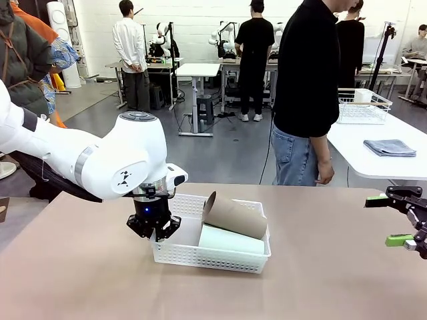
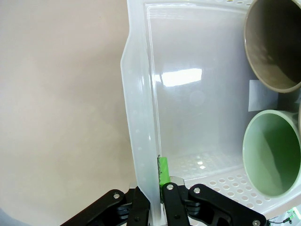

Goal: Clean and organize the cups into the basket.
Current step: Move the Organizing basket back to the left side of the table.

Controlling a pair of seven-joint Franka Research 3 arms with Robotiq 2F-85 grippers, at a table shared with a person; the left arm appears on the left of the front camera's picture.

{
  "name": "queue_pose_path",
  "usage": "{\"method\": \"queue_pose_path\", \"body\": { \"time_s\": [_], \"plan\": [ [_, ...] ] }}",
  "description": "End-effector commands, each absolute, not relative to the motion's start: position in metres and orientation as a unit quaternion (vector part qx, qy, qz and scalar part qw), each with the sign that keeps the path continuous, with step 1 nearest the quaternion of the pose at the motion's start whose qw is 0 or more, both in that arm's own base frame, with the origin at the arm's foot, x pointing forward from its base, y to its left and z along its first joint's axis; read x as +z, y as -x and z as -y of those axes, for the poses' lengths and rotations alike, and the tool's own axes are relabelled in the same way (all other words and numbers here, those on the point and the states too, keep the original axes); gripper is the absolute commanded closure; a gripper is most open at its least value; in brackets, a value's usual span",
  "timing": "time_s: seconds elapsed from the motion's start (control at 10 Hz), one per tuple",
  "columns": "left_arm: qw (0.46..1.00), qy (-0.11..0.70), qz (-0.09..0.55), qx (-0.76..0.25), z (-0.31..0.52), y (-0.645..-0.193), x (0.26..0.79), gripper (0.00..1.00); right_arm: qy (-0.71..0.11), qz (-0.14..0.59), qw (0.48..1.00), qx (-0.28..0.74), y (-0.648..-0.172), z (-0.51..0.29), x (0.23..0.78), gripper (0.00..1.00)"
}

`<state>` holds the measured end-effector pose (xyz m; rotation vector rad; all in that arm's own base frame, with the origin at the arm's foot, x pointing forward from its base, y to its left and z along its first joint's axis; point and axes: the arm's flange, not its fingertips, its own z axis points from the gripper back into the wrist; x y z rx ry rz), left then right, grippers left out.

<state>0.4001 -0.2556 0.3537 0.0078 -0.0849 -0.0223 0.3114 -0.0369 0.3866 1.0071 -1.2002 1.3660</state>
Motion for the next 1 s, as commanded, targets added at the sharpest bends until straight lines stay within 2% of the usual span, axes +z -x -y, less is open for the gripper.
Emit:
{"method": "queue_pose_path", "body": {
  "time_s": [0.0, 0.1, 0.2, 0.4, 0.5, 0.7, 0.9],
  "plan": [
    [0.999, -0.004, 0.048, -0.010, 0.256, -0.399, 0.355, 1.00, -0.421, 0.498, 0.513, 0.558, -0.313, 0.035, 0.390, 0.00],
    [0.999, -0.004, 0.048, -0.010, 0.256, -0.399, 0.355, 1.00, -0.418, 0.498, 0.507, 0.567, -0.311, 0.037, 0.387, 0.00],
    [0.999, -0.004, 0.048, -0.010, 0.256, -0.399, 0.355, 1.00, -0.480, 0.500, 0.539, 0.479, -0.309, 0.052, 0.381, 0.00],
    [0.999, -0.004, 0.048, -0.010, 0.256, -0.399, 0.355, 1.00, -0.581, 0.376, 0.627, 0.359, -0.294, 0.071, 0.369, 0.00],
    [0.999, -0.004, 0.048, -0.010, 0.256, -0.399, 0.355, 1.00, -0.615, 0.346, 0.636, 0.313, -0.294, 0.073, 0.367, 0.00],
    [0.999, -0.004, 0.048, -0.010, 0.256, -0.399, 0.355, 1.00, -0.632, 0.272, 0.682, 0.247, -0.293, 0.081, 0.356, 0.00],
    [0.999, -0.004, 0.048, -0.010, 0.256, -0.399, 0.355, 1.00, -0.617, 0.275, 0.710, 0.200, -0.298, 0.091, 0.348, 0.00]
  ]
}}
